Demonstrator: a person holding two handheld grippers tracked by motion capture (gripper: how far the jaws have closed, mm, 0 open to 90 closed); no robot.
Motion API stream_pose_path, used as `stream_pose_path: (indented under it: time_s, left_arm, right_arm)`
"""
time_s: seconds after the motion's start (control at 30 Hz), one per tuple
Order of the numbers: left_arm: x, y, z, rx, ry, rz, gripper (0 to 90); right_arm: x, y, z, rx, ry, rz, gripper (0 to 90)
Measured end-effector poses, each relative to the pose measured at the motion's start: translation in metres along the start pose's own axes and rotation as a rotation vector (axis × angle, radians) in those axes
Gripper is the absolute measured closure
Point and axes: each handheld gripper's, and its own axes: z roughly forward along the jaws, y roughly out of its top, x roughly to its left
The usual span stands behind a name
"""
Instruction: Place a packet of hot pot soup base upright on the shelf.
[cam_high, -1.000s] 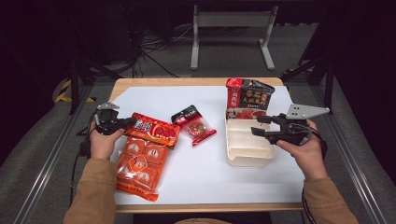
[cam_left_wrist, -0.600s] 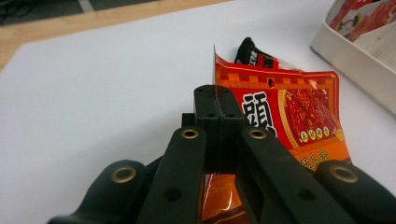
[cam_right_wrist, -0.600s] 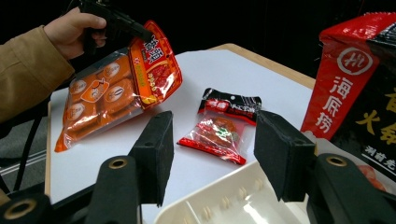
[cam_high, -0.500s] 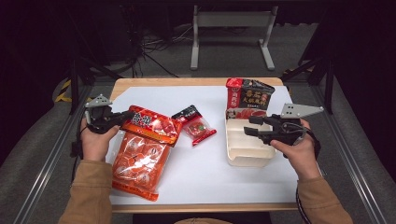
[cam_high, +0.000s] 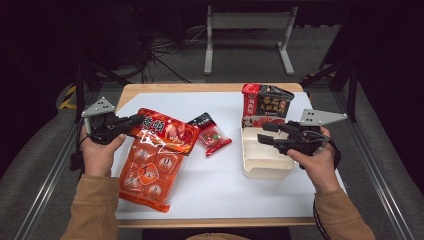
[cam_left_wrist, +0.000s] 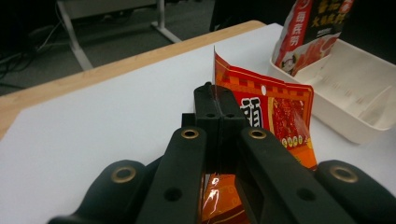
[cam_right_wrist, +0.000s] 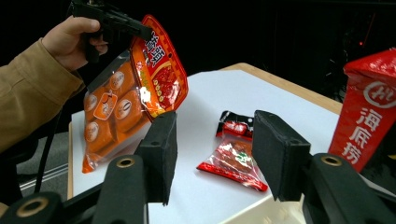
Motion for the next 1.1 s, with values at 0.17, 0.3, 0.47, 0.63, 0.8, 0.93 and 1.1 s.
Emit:
stream_pose_path:
  time_s: [0.17, 0.3, 0.47, 0.63, 0.8, 0.93, 1.1]
  left_arm:
    - [-0.009, 0.006, -0.007, -0.03, -0.019, 0.026, 90.0]
    - [-0.017, 0.01, -0.013, -0.048, -0.035, 0.047, 90.0]
    - [-0.028, 0.014, -0.019, -0.063, -0.046, 0.073, 90.0]
    - [-0.034, 0.015, -0.024, -0.073, -0.052, 0.087, 90.0]
    - [-0.038, 0.016, -0.027, -0.082, -0.068, 0.1, 90.0]
    - [-0.043, 0.018, -0.029, -0.088, -0.081, 0.118, 90.0]
    - [-0.049, 0.021, -0.032, -0.084, -0.089, 0.15, 90.0]
  right_arm:
    - [0.005, 0.002, 0.007, 0.0, 0.004, -0.01, 43.5]
    - [0.011, 0.002, 0.02, 0.003, 0.018, -0.014, 37.1]
    - [0.018, 0.003, 0.041, 0.003, 0.049, -0.019, 31.8]
    - [0.025, 0.001, 0.063, 0.011, 0.074, -0.024, 29.7]
    - [0.032, -0.002, 0.081, 0.02, 0.096, -0.023, 29.7]
    - [0.037, -0.004, 0.095, 0.014, 0.104, -0.017, 29.2]
    - [0.038, -0.007, 0.109, 0.028, 0.102, -0.024, 28.0]
